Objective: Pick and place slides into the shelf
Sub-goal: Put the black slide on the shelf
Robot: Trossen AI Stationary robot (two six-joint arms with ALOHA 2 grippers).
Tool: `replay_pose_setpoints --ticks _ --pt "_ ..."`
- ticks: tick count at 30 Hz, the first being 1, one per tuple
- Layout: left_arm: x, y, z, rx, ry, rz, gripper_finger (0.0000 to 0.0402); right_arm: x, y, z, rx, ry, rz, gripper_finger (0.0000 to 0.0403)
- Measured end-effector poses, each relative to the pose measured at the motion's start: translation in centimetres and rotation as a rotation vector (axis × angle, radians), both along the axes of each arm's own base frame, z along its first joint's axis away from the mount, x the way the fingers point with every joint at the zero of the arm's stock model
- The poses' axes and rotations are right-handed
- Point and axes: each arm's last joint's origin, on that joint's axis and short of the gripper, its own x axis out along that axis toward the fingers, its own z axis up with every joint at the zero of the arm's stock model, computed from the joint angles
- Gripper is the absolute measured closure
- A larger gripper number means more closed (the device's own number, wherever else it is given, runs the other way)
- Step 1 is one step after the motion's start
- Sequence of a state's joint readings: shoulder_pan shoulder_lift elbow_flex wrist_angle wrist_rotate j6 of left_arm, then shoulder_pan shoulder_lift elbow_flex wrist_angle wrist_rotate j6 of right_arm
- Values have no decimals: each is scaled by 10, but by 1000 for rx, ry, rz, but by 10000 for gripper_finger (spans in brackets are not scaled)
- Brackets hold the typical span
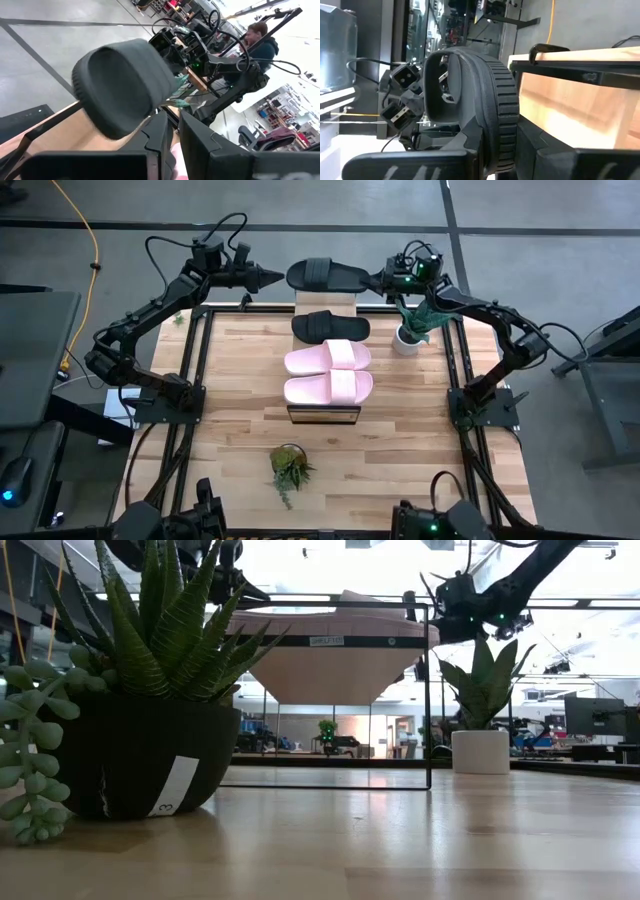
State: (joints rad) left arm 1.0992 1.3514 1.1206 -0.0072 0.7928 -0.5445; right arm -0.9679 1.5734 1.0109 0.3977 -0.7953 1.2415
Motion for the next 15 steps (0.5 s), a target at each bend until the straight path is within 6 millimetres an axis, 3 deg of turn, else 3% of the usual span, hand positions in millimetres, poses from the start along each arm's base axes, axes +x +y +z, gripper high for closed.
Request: replay_pose_setpoints --ticks 15 --pt "0 0 0 -1 1 0 362 -1 4 -13 27 17 -28 355"
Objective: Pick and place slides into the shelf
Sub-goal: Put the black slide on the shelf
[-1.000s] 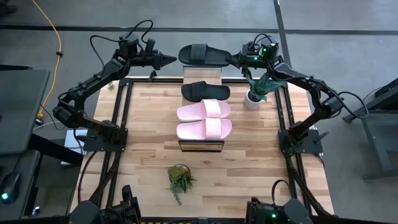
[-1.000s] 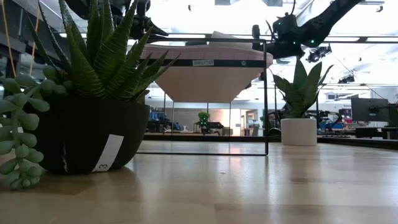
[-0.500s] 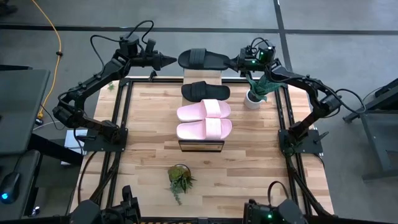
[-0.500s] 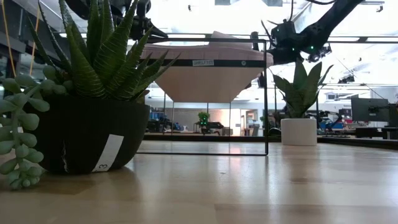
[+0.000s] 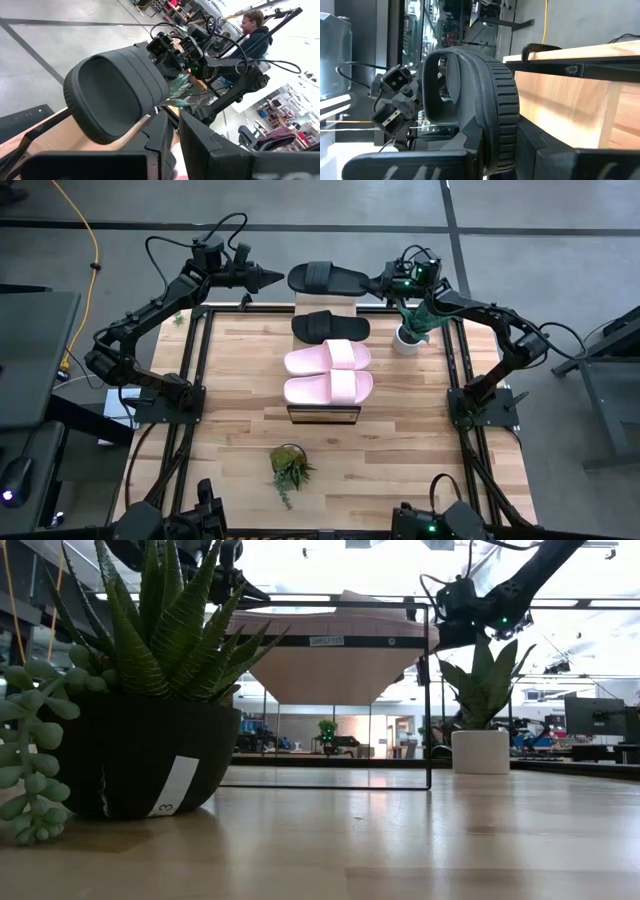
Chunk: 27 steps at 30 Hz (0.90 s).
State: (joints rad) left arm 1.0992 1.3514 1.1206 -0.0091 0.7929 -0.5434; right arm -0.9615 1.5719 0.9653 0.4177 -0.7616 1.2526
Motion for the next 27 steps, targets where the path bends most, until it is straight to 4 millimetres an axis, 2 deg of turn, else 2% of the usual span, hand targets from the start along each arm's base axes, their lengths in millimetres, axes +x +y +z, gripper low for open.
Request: replay_pose_setpoints --ticks 27 --pt "0 0 0 11 4 -2 362 1 5 -14 43 117 10 355"
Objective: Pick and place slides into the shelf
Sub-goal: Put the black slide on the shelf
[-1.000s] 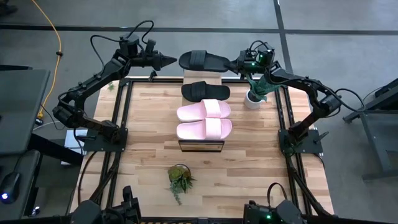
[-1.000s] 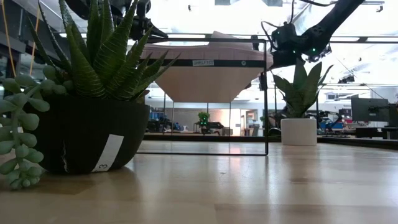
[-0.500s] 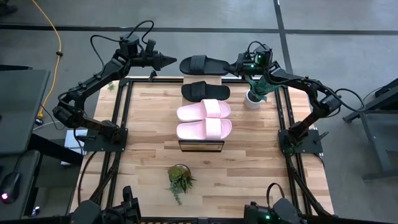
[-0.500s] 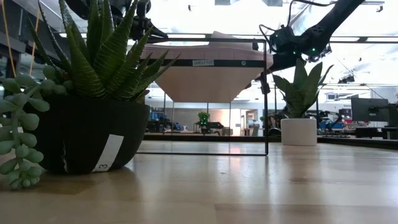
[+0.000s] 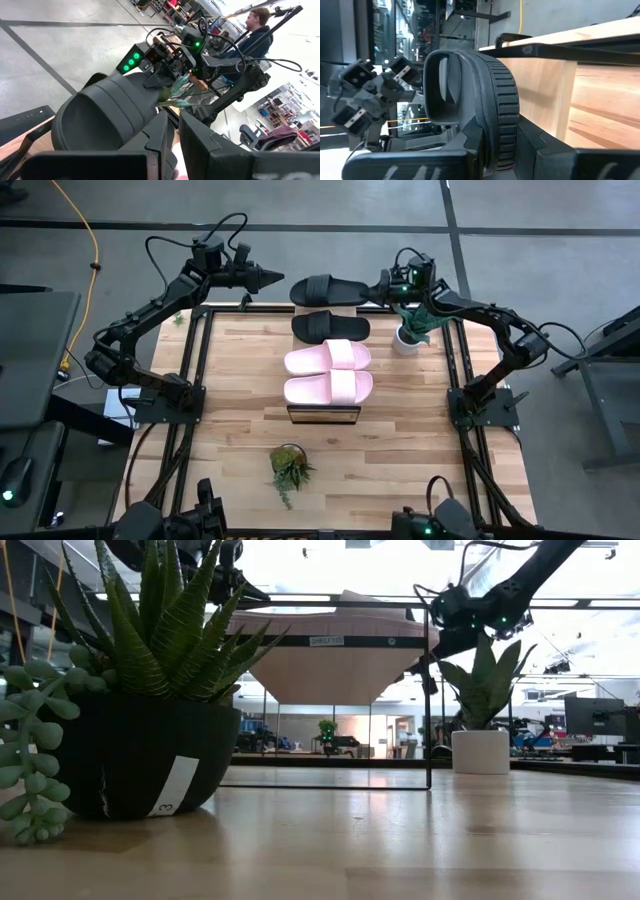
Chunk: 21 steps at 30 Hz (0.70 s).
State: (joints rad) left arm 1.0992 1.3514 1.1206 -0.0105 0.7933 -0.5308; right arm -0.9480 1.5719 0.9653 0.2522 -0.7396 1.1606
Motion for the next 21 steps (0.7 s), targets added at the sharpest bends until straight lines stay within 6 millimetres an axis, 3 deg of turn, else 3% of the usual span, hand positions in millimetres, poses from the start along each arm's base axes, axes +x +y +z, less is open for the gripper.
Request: replay_pose_setpoints --ticks 21 --pt "0 0 0 2 1 0 362 8 9 -3 28 16 61 355"
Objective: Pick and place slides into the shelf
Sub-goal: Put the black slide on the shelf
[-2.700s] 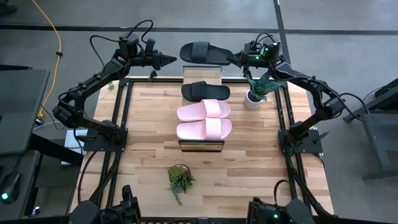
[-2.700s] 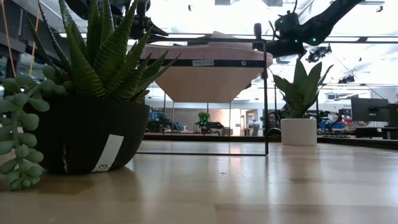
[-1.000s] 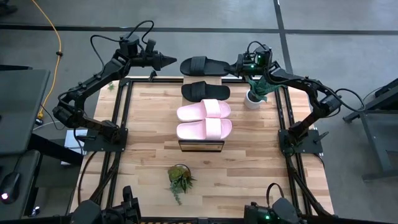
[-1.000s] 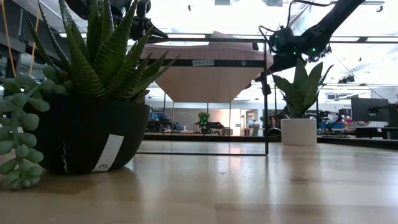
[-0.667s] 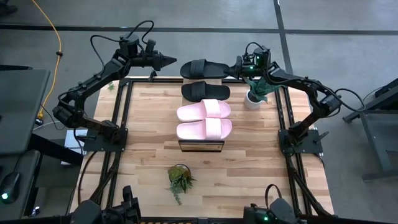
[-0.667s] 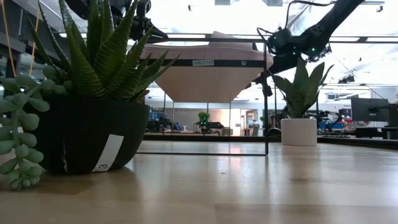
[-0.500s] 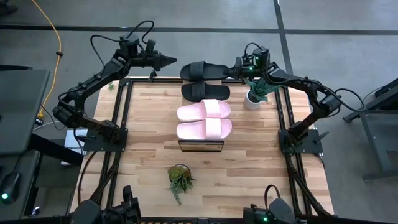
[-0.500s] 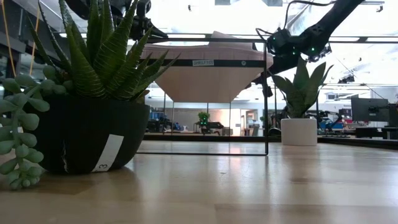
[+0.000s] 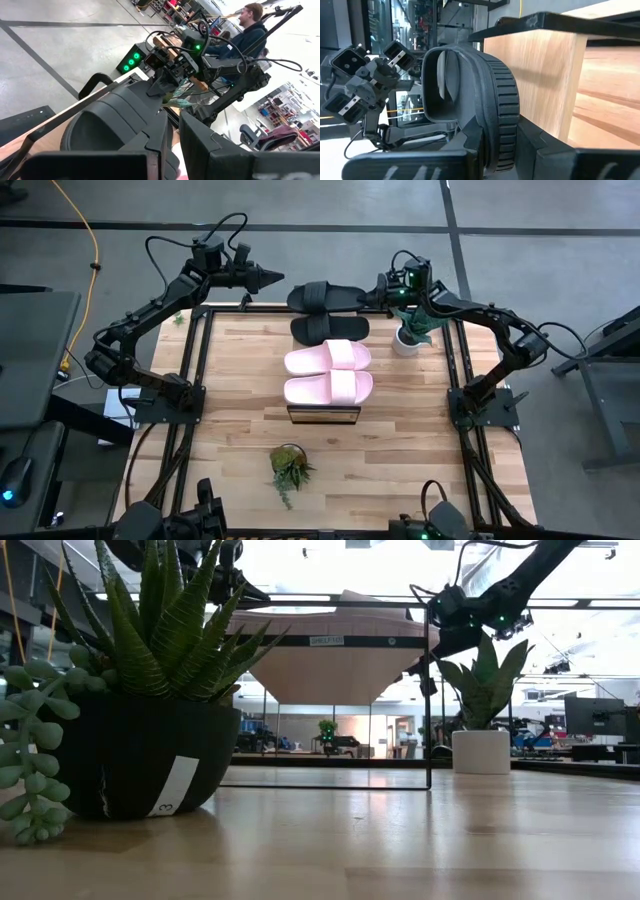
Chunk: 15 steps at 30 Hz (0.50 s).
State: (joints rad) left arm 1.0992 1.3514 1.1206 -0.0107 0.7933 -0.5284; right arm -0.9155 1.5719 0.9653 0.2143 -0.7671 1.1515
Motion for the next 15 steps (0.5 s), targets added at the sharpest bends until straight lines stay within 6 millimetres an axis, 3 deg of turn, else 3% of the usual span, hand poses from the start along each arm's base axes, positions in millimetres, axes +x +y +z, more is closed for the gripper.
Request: replay_pose_setpoints --ticks 15 --pt "0 0 -1 -9 4 -3 362 -1 0 -5 25 50 -37 355"
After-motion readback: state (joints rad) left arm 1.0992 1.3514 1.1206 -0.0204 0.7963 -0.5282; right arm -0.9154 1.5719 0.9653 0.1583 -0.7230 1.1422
